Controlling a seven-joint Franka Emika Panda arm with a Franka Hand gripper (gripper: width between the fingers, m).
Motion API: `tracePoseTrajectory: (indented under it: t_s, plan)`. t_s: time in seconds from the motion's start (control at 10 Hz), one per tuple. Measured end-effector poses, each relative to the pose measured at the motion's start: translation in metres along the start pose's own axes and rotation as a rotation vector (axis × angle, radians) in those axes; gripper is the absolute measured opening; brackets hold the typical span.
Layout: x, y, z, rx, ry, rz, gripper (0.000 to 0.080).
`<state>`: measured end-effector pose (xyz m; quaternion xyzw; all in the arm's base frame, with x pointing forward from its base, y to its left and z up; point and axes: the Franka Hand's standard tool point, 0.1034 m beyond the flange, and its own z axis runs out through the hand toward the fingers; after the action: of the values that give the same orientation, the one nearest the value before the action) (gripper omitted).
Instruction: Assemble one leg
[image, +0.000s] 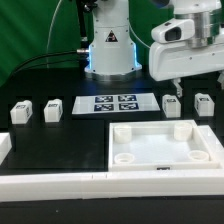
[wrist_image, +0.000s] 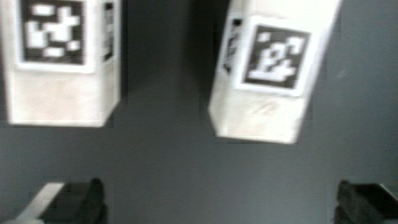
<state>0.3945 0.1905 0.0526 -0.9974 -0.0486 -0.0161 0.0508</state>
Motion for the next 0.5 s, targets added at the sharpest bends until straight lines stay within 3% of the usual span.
tracePoseTrajectory:
  t_s: [0.1,0.4,0.5]
  plan:
    - [0.001,-0.01,0.001,0.003,-0.004,-0.013,0.0649]
    - [-0.001,-0.003,0.002,-0.009,-0.057,-0.034,0.0649]
    - [-0.006,0.0,0.002,-0.028,-0.154,-0.044,0.0649]
